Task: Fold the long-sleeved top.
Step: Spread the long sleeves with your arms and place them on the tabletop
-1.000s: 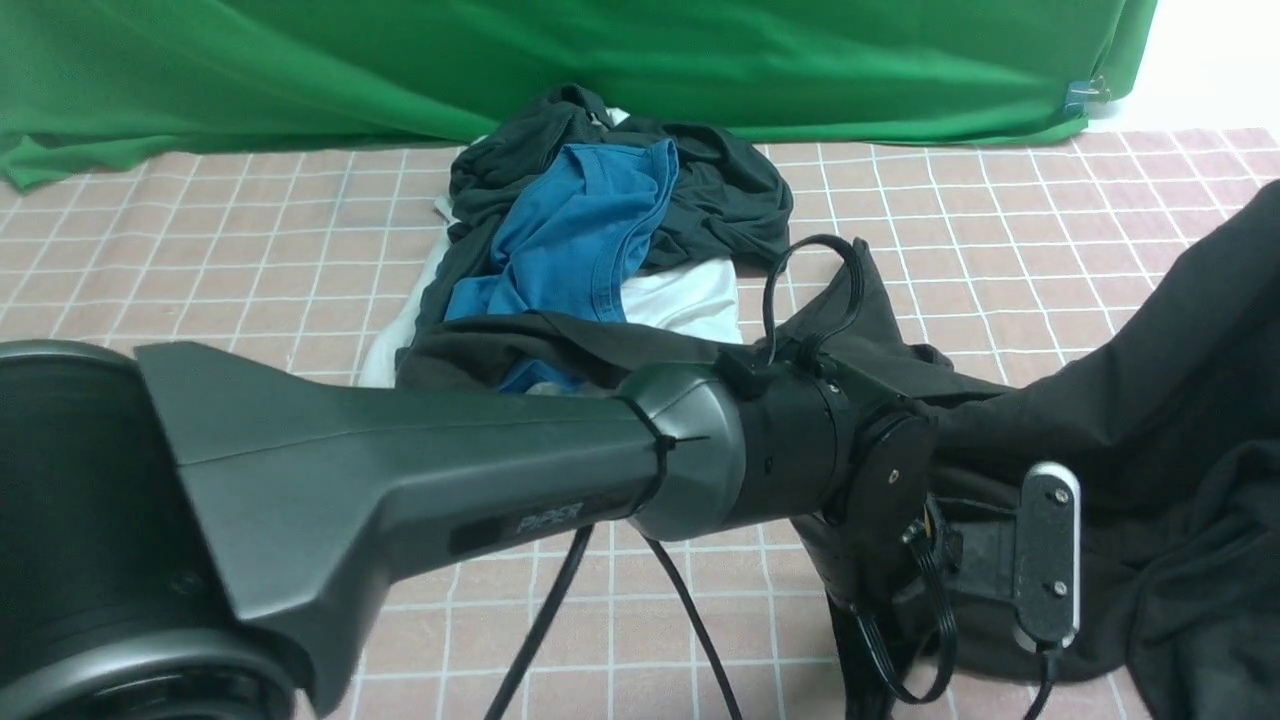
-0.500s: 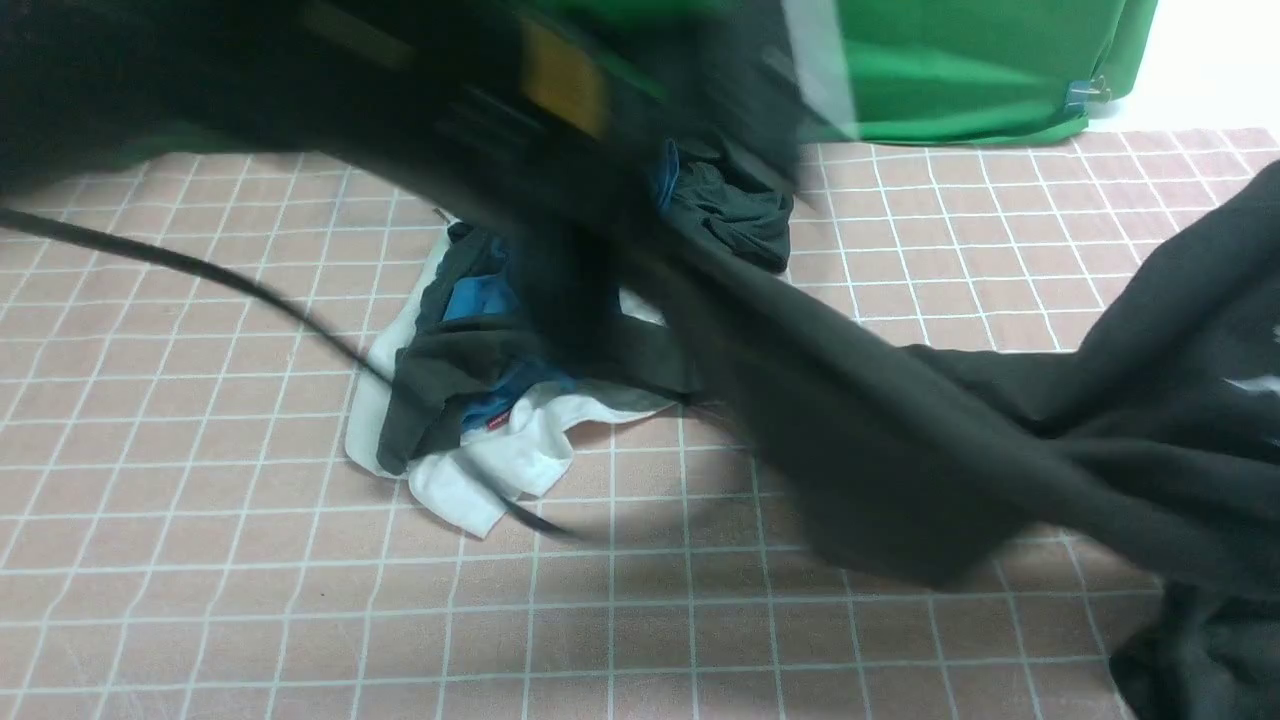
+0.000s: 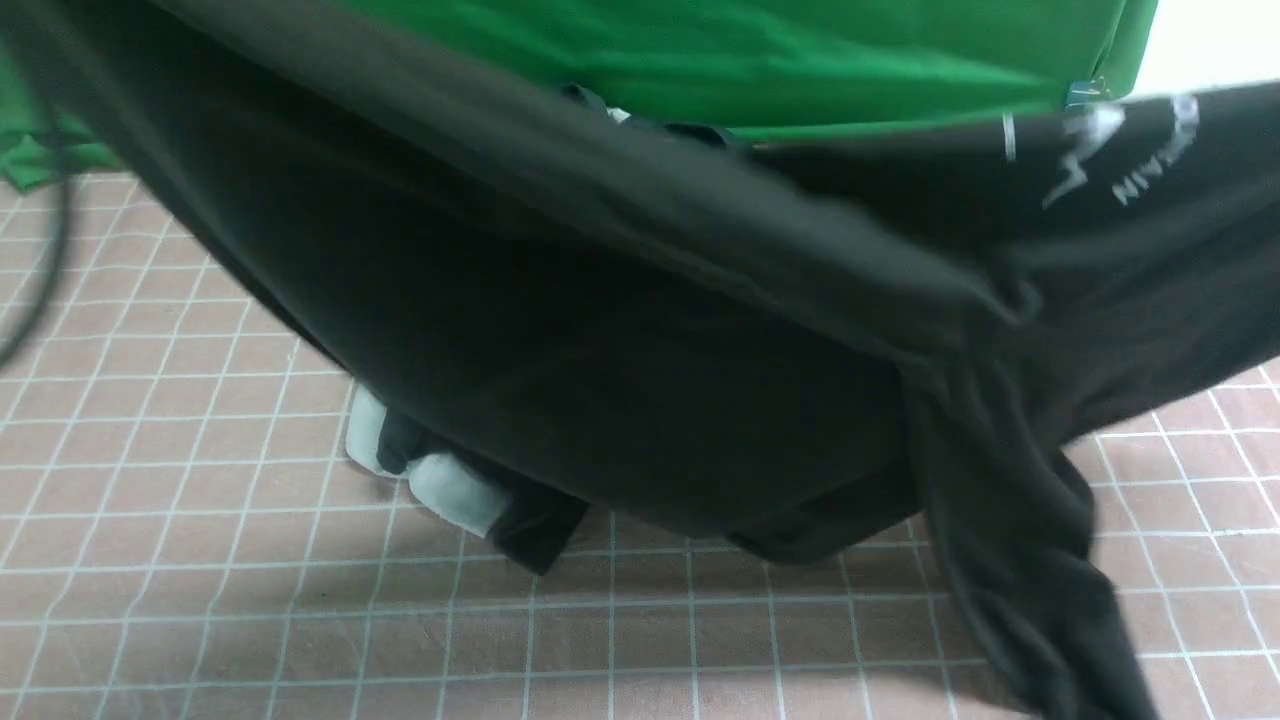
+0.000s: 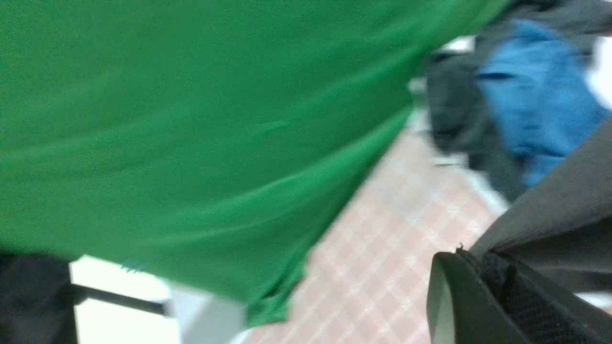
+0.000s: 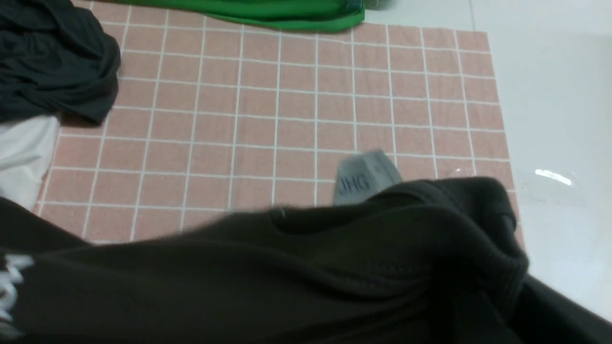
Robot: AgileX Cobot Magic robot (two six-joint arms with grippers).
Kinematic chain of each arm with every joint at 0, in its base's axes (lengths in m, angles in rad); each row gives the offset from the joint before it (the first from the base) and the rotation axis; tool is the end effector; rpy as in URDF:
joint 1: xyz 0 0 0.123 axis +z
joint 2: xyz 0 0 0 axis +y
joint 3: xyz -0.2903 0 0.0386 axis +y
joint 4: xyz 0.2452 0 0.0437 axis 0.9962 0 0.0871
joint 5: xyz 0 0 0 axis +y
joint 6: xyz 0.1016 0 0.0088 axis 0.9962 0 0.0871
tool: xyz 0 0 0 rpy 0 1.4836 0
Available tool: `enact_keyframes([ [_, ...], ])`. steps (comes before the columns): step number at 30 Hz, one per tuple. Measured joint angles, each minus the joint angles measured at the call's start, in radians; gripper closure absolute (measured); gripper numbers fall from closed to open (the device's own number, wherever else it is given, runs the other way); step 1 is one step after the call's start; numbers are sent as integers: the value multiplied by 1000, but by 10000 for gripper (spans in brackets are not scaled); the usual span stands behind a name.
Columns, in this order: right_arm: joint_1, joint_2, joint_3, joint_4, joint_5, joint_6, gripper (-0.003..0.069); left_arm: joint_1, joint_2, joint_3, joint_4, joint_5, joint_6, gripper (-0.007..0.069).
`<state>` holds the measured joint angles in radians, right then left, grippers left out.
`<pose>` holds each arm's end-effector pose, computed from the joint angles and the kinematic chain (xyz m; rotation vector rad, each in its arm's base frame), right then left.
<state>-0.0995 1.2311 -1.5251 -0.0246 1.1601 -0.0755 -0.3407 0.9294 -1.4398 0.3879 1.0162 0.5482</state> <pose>0.2328 -0.0256 0.4508 0.0278 2.3522 -0.1172 0.1423 -0.0156 0.5004 0.8423 1.7919 0.5944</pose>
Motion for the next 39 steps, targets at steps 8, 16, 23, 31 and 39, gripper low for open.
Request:
enact_keyframes([
  [8, 0, -23, -130, 40, 1, -3, 583, -10, -77, 0, 159, -38, -180, 592],
  [16, 0, -64, -261, 40, 21, 4, 583, -48, -78, -126, 138, -69, -183, 592],
  [23, 0, -72, -177, 40, 69, 14, 583, -48, -82, -107, -46, 100, -188, 592],
  [31, 0, -71, 200, 76, 70, 31, 583, -48, -83, 270, -209, 209, -204, 592],
  [39, 0, 75, 431, 109, -70, 24, 583, -48, -62, 574, -211, 53, -262, 592],
])
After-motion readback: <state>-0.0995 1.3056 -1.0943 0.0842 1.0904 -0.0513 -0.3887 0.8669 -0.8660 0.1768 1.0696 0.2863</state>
